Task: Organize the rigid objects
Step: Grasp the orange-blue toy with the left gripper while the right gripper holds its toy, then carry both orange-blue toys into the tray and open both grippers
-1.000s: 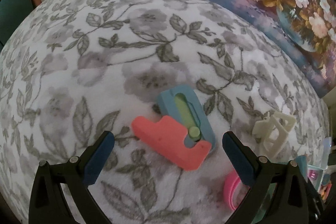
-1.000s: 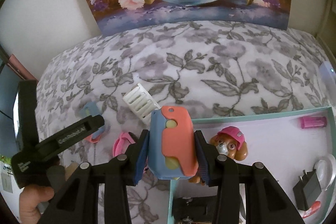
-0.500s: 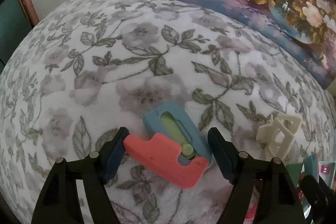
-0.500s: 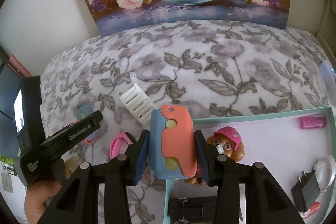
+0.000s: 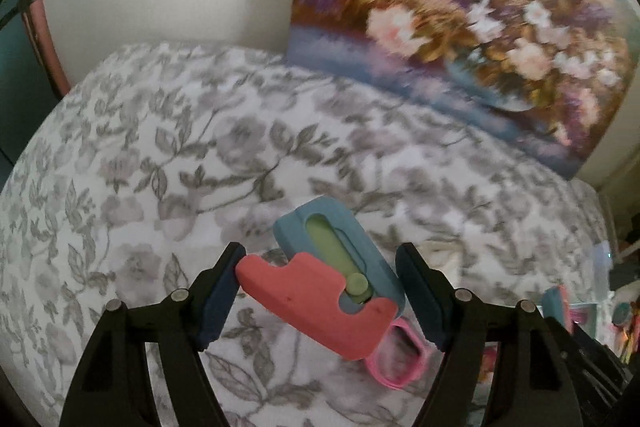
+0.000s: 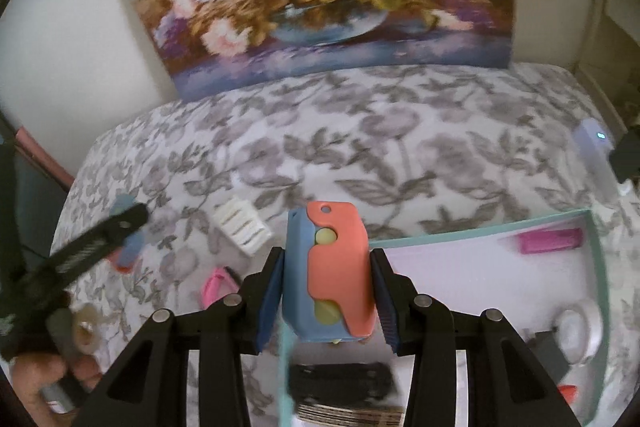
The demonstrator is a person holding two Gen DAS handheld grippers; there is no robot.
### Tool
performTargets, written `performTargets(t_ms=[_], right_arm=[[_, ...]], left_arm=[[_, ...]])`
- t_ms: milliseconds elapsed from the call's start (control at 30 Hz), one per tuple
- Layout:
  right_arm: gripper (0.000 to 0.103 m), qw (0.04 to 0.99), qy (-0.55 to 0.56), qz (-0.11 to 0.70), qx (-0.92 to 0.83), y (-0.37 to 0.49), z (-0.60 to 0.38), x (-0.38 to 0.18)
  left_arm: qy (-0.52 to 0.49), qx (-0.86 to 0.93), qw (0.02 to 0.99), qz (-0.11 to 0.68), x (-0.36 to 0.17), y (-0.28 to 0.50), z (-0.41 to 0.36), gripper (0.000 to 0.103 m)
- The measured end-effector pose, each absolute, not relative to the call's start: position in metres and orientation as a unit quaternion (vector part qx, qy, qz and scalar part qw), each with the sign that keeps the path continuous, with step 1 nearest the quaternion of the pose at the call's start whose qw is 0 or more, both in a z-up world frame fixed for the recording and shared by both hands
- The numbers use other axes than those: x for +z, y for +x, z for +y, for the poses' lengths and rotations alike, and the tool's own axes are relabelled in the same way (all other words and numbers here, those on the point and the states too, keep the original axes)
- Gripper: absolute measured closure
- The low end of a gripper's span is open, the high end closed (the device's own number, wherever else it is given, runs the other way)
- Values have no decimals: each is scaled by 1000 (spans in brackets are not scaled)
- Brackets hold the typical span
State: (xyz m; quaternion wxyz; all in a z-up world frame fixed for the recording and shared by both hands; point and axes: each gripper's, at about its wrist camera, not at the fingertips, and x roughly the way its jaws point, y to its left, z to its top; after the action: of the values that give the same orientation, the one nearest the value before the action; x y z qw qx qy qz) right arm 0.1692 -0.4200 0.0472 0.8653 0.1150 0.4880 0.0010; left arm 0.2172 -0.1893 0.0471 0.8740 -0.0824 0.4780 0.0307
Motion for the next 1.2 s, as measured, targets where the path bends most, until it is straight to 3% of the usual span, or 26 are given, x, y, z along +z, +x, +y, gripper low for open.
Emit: performTargets(t_ms=[233,600,1200], right_arm=[[58,857,133,495,-59,160,-479,43],[58,833,173,508,-136,138,-561,30],[58,814,185,532,-138,133,-571,4]], left_arm=[[-64,-23,880,470,75,204,-233,25],[-19,-113,856,504,64,190,-319,25],[95,-167,828,527,34,165,-403,25]])
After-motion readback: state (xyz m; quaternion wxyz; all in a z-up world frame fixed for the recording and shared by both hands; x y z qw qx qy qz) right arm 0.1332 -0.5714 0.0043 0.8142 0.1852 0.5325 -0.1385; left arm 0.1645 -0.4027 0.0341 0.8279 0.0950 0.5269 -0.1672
